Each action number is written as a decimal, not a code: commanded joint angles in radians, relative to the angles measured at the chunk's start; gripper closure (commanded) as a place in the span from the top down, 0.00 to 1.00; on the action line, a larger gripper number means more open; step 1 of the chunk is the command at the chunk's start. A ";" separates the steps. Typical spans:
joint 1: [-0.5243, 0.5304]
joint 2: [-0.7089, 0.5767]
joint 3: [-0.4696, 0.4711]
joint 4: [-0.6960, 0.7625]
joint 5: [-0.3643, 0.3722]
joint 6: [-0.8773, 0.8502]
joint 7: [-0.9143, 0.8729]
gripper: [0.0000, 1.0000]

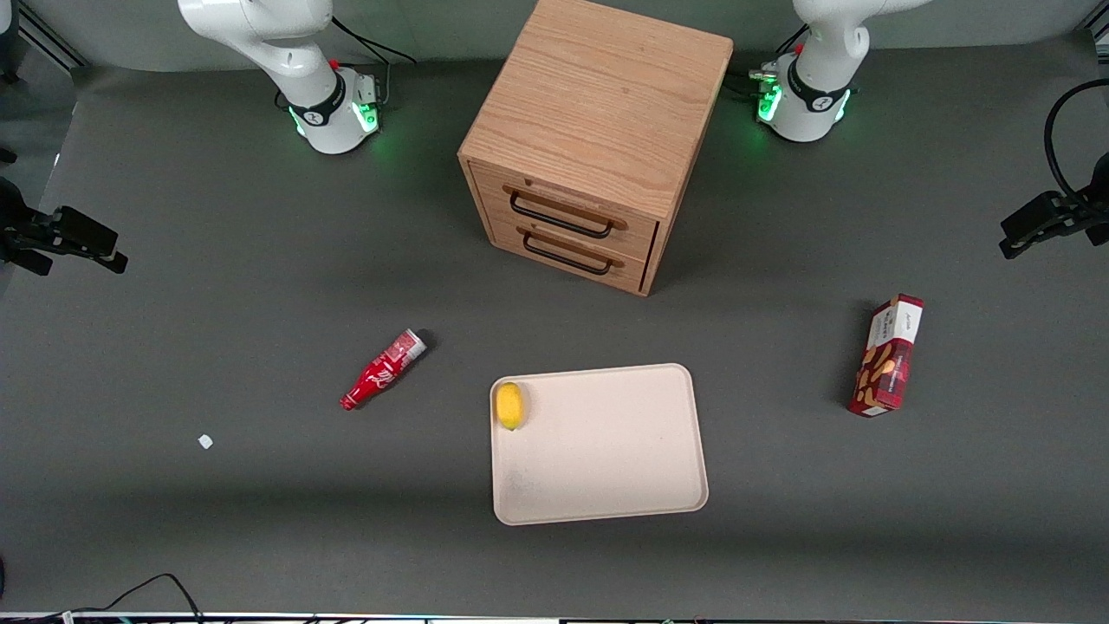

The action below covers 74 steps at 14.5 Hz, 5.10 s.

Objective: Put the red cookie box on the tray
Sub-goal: 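Move the left gripper down over the red plaid shortbread box, then close the left gripper on the shortbread box and lift it, then carry the box with the left gripper over the cream tray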

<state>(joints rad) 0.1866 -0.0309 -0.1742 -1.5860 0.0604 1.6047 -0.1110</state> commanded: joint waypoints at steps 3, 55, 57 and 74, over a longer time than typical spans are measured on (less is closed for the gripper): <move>-0.018 -0.006 0.016 0.011 -0.007 -0.020 0.010 1.00; 0.005 0.229 0.022 -0.368 -0.027 0.554 0.305 0.00; -0.038 0.243 0.013 -0.229 -0.072 0.433 0.231 0.00; -0.526 0.922 0.036 0.520 0.048 0.380 -0.530 0.00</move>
<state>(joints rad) -0.3112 0.8714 -0.1551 -1.1129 0.0869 1.9779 -0.6032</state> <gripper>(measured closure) 0.819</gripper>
